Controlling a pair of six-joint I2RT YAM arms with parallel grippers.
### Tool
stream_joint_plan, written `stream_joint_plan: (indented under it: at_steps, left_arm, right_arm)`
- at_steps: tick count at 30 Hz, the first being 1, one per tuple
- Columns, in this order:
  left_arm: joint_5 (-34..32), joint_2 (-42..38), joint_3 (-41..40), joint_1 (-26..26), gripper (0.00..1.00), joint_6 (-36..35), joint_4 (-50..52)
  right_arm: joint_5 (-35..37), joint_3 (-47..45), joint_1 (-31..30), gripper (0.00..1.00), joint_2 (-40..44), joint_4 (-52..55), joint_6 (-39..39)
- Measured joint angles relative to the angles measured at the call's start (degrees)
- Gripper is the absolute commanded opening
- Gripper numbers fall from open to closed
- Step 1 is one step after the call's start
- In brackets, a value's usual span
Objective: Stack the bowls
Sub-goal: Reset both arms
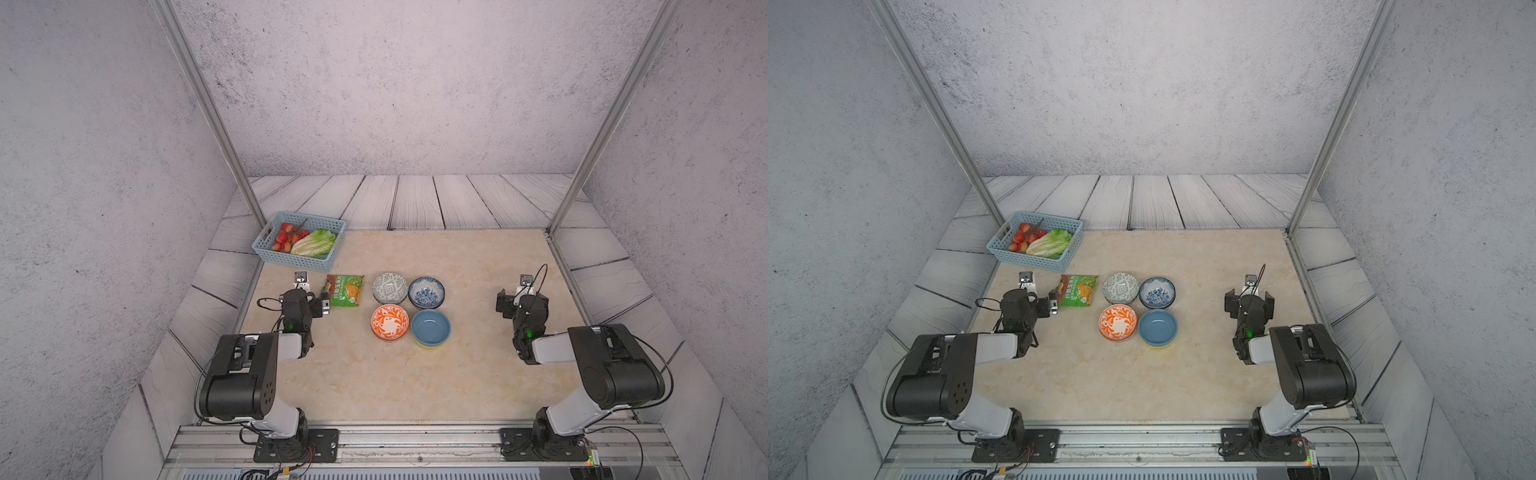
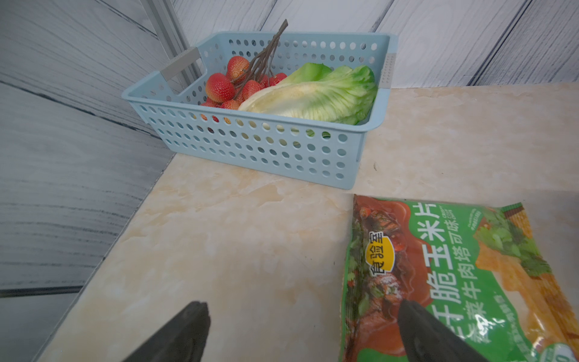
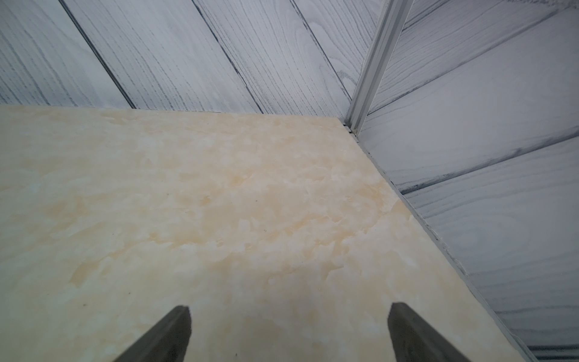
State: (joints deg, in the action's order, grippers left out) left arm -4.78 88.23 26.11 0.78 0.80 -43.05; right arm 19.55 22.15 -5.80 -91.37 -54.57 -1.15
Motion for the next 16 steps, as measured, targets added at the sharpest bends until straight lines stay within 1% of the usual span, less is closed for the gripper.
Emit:
stream_joint_plan:
  at_steps: [16]
  left_arm:
    - [0.09, -0.04, 0.09, -0.02, 1.00, 0.02, 0.42]
  right_arm:
    - [-0.17, 0.00, 0.15, 0.99, 0.00, 0.44, -0.33]
